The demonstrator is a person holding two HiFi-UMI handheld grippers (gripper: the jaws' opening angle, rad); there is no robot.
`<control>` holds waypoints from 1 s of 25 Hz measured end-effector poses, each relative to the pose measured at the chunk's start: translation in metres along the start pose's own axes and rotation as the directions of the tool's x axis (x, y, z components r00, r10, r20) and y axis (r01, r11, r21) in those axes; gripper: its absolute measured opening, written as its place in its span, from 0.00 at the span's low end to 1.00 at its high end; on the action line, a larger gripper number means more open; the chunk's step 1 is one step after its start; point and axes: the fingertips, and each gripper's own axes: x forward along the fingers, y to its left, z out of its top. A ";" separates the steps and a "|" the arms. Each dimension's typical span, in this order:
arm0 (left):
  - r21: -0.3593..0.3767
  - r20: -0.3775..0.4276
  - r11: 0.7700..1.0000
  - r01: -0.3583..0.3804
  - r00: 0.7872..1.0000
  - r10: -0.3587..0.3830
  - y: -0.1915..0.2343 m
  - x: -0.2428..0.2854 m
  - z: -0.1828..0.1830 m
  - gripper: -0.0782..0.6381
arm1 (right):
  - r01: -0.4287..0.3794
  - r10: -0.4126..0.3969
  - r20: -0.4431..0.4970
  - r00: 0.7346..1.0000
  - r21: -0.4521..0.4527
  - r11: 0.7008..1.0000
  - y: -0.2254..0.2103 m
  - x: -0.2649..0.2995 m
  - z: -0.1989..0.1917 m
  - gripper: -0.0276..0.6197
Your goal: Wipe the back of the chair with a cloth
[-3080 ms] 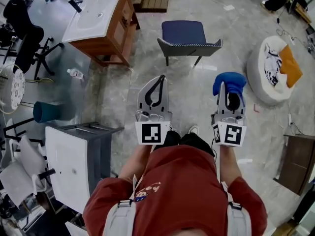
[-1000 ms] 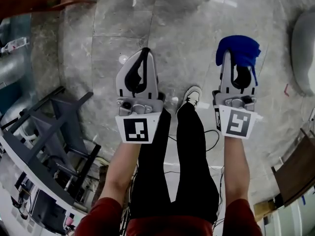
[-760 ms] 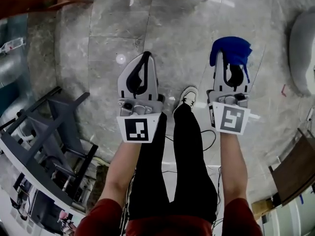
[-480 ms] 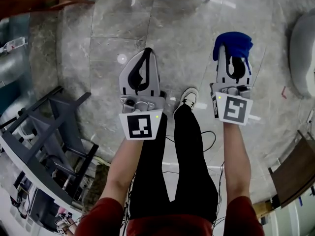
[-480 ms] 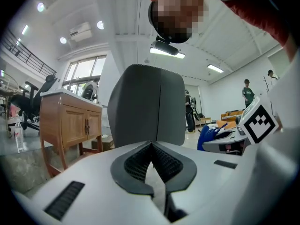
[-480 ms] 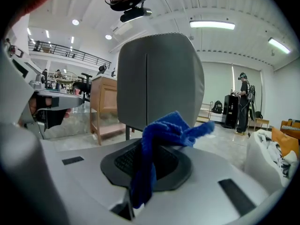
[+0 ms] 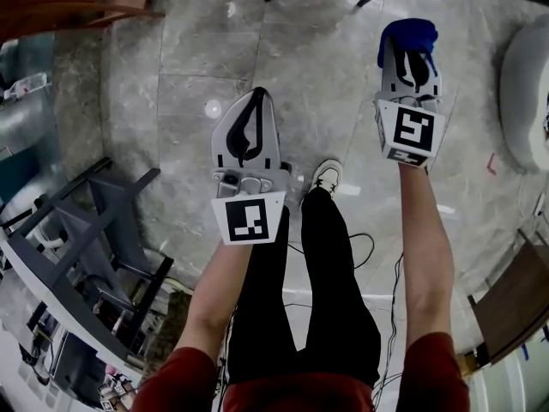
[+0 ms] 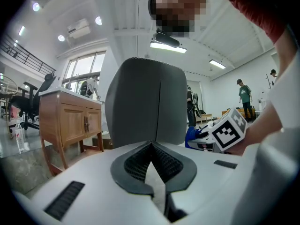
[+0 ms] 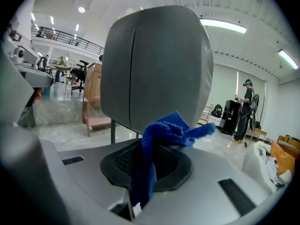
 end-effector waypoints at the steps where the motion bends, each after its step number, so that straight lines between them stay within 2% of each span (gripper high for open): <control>1: -0.001 0.000 1.000 -0.002 1.000 0.002 -0.001 0.001 0.002 0.13 | 0.002 -0.002 -0.011 1.000 -0.005 1.000 -0.006 0.007 -0.002 0.13; 7: -0.005 0.004 1.000 -0.027 1.000 0.027 -0.005 0.013 0.012 0.13 | 0.017 -0.015 -0.096 0.995 0.024 1.000 -0.042 0.044 -0.020 0.13; 13: -0.012 0.011 0.998 -0.058 0.998 0.059 -0.014 0.020 0.016 0.13 | -0.010 0.016 -0.110 0.994 0.056 0.998 -0.059 0.065 -0.021 0.13; 25: -0.010 -0.007 0.999 -0.045 0.999 0.045 -0.003 0.013 0.006 0.13 | -0.017 0.019 -0.135 0.991 0.017 1.000 -0.047 0.081 -0.013 0.13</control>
